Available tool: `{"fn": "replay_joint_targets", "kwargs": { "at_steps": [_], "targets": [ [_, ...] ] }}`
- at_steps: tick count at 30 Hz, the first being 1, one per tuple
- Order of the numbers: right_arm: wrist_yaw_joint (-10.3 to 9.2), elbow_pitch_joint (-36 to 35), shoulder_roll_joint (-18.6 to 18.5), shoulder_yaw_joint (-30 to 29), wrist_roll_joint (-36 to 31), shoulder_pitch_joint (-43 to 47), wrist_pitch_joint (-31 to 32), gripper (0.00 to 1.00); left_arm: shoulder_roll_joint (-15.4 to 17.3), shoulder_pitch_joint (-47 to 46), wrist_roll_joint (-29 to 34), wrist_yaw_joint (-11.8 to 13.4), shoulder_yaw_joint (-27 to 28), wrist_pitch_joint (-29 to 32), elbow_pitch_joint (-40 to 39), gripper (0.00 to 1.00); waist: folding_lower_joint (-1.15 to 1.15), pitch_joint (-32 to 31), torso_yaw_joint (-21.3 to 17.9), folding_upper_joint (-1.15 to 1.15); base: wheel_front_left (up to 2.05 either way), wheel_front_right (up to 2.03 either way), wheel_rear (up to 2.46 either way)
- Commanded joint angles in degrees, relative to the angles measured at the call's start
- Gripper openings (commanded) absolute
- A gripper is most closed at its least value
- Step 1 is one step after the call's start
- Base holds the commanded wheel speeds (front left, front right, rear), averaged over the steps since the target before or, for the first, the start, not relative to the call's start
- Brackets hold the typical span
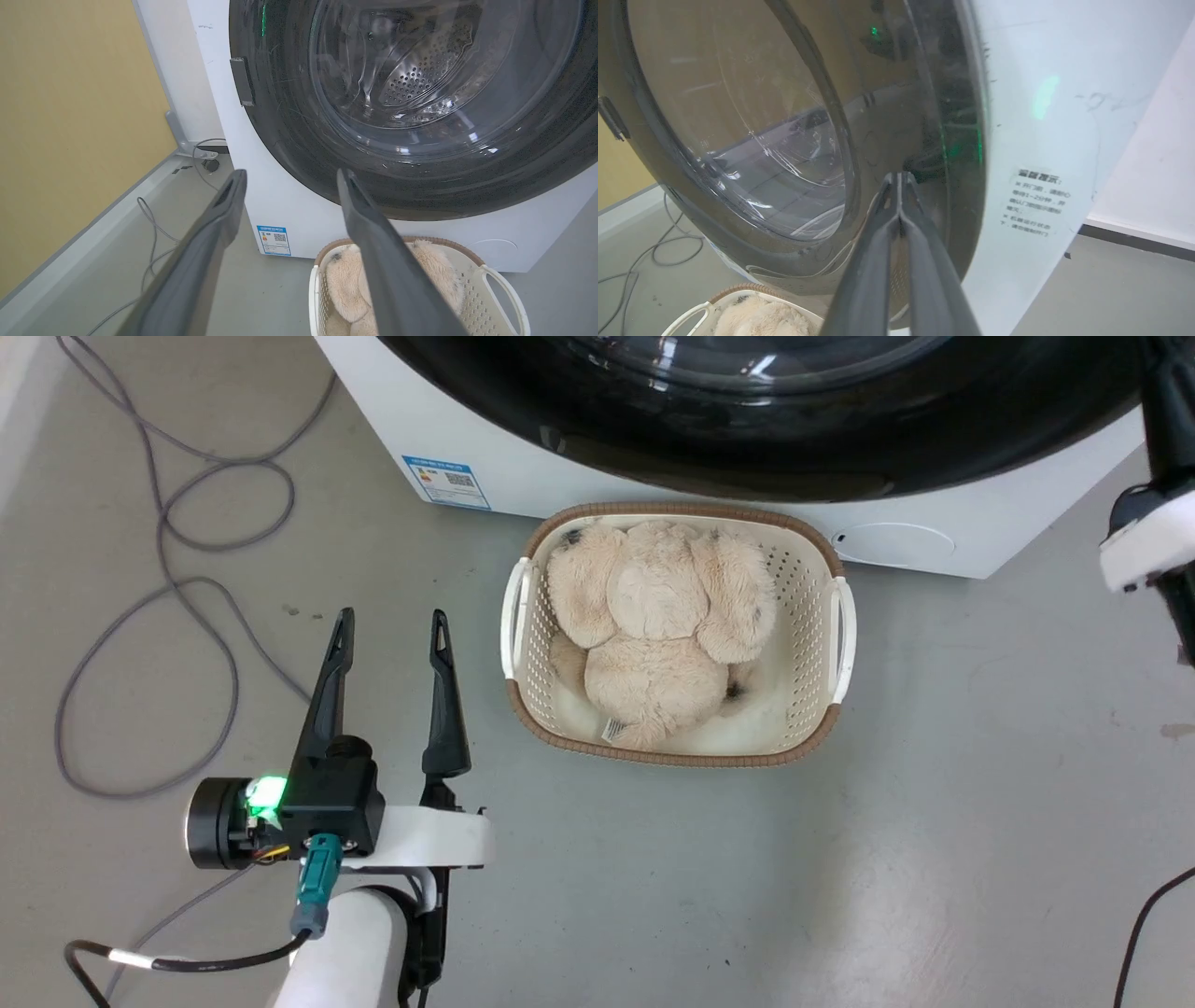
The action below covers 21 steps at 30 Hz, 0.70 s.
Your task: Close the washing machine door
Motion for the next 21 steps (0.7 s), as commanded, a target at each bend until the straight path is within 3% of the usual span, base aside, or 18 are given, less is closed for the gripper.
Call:
{"fn": "replay_joint_targets", "kwargs": {
  "at_steps": [1,11,16,21],
  "targets": [
    [-0.06,0.59,0.36,-0.56,-0.30,-1.14,-0.25,0.00,-0.05,-1.11,-0.29,0.30,-0.03,-0.26,-0.20,1.00,-0.01,0.04,0.07,0.00,0.00,0.00,0.00],
    [-0.06,-0.38,2.70,-3.40,-4.40,1.02,-0.25,0.00,-0.06,-0.10,-0.17,0.61,0.97,-0.26,0.49,1.00,-0.01,-2.48,-1.05,0.00,0.00,0.00,0.00],
    [-0.06,-10.41,3.61,-8.24,-8.12,6.26,-0.25,0.00,0.45,1.41,-0.09,0.66,2.51,-0.26,1.34,1.00,-0.01,-6.54,-2.65,0.00,0.00,0.00,0.00],
    [-0.06,-22.39,7.98,-14.85,-12.25,12.05,-0.25,0.00,1.19,3.67,-0.01,0.57,3.85,-0.26,2.25,1.00,-0.01,-11.26,-4.65,0.00,0.00,0.00,0.00]
  ]
}}
